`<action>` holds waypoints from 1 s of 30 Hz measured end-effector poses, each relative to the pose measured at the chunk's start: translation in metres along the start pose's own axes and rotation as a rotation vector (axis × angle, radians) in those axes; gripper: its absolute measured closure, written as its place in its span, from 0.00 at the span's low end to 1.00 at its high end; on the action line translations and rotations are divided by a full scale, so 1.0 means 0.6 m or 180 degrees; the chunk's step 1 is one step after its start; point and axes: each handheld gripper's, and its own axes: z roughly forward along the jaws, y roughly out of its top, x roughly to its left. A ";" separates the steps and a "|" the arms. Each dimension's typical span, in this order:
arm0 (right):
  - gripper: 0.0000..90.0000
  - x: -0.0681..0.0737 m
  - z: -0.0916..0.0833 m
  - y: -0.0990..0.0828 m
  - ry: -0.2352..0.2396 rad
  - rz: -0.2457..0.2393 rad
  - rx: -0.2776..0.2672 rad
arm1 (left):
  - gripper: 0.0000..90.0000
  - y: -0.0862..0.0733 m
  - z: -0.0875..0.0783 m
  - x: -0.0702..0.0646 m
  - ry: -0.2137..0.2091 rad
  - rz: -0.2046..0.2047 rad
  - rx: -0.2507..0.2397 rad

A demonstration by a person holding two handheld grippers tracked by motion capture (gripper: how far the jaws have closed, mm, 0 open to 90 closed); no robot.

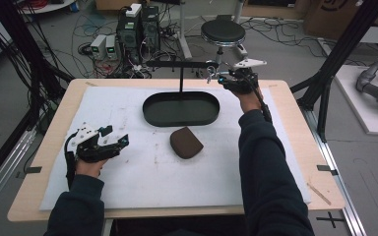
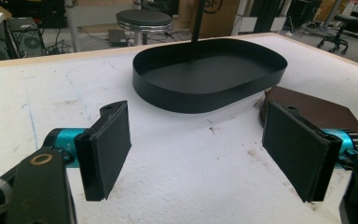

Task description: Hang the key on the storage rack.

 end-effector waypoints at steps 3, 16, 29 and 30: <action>0.41 -0.008 -0.026 -0.007 0.0136 -0.0007 0.0099 | 0.26 0.000 0.001 -0.002 -0.0018 0.0004 -0.0014; 0.23 -0.013 -0.153 -0.071 0.0418 0.0106 0.0271 | 0.26 0.000 0.001 -0.020 -0.0041 0.0030 -0.0036; 0.23 0.054 -0.183 -0.152 0.0388 -0.0149 0.0119 | 0.26 0.000 0.004 -0.020 -0.0036 0.0025 -0.0028; 0.22 0.056 -0.183 -0.154 0.0411 -0.0151 0.0116 | 0.26 0.000 0.004 -0.020 -0.0038 0.0026 -0.0023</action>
